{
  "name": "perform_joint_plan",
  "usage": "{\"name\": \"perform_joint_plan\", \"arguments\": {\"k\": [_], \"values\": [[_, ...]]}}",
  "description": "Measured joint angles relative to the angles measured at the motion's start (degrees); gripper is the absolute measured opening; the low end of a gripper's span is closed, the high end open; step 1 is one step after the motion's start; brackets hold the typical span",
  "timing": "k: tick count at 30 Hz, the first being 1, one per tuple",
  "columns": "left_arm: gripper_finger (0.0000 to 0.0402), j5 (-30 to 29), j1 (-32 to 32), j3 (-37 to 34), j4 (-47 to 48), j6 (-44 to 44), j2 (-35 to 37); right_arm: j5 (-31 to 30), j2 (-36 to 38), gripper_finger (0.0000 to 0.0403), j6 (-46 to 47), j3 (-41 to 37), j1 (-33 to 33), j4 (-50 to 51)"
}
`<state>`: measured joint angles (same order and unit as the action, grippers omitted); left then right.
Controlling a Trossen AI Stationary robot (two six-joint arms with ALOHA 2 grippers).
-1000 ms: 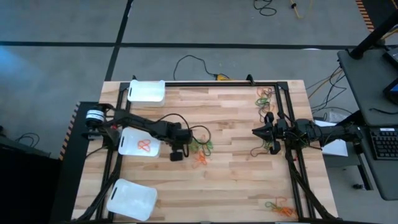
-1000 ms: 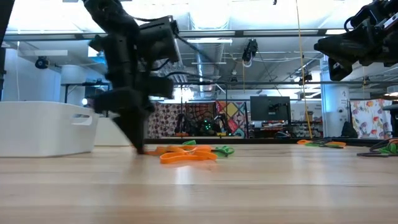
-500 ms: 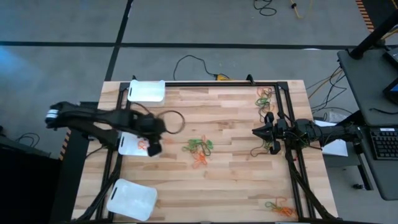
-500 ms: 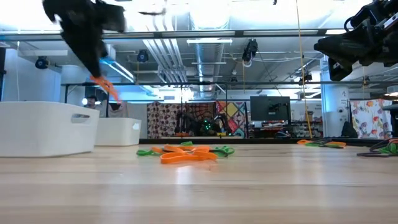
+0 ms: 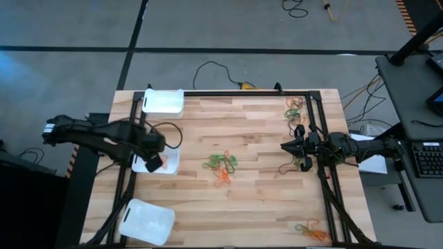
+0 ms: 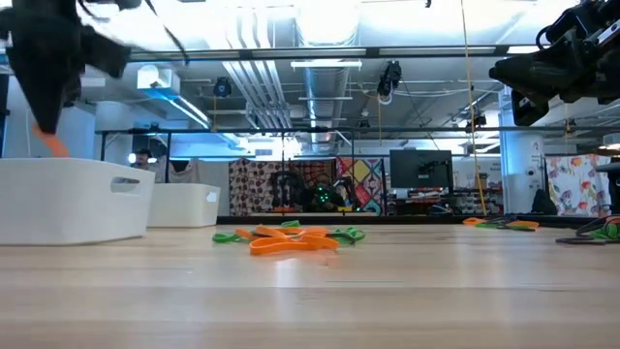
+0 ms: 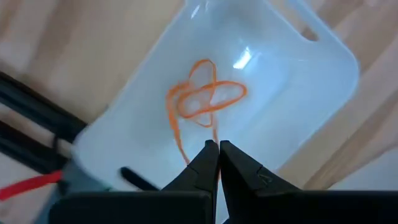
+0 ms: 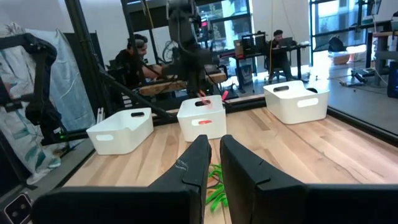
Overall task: Sort rubber bands into baskets
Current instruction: Put the orange rubber band into the middle white bin
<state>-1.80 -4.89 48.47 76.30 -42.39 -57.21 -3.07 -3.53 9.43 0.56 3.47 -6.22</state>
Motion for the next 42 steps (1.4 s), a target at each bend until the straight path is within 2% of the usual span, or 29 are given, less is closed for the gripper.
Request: {"name": "perform_joint_plan", "arguments": {"k": [9, 17, 20, 24, 27, 29, 32, 35, 39, 42], "values": [[0.0000, 4.4, 0.8, -12.8, -15.2, -8.4, -7.7, 0.0, 0.0, 0.0034, 0.0, 0.0, 0.0, 0.0], [0.0010, 3.8, 0.8, -15.1, -16.3, -10.7, -12.9, 0.0, 0.0, 0.0034, 0.0, 0.0, 0.0, 0.0], [0.0041, 3.8, 0.8, -13.8, -15.4, -10.7, -13.3, 0.0, 0.0, 0.0034, 0.0, 0.0, 0.0, 0.0], [0.0100, 3.6, 0.4, -9.3, -10.3, -10.2, -12.3, 0.0, 0.0, 0.0034, 0.0, 0.0, 0.0, 0.0], [0.0151, -0.1, 0.4, -3.8, -5.0, -9.6, -11.1, 0.0, 0.0, 0.0034, 0.0, 0.0, 0.0, 0.0], [0.0184, -4.1, 0.4, 0.1, -4.8, -8.9, -10.2, 0.0, 0.0, 0.0034, 0.0, 0.0, 0.0, 0.0], [0.0229, -8.4, 0.4, 4.7, -12.2, -7.4, -9.4, 0.0, 0.0, 0.0034, 0.0, 0.0, 0.0, 0.0], [0.0258, -8.4, 0.4, 6.2, -26.8, 0.8, -9.5, 0.0, 0.0, 0.0034, 0.0, 0.0, 0.0, 0.0], [0.0264, -8.1, -0.3, 3.1, -47.9, 16.8, -12.2, 0.0, 0.0, 0.0034, 0.0, 0.0, 0.0, 0.0], [0.0254, -6.1, 0.1, -0.2, -57.3, 21.0, -16.2, 0.0, 0.0, 0.0034, 0.0, 0.0, 0.0, 0.0]]}}
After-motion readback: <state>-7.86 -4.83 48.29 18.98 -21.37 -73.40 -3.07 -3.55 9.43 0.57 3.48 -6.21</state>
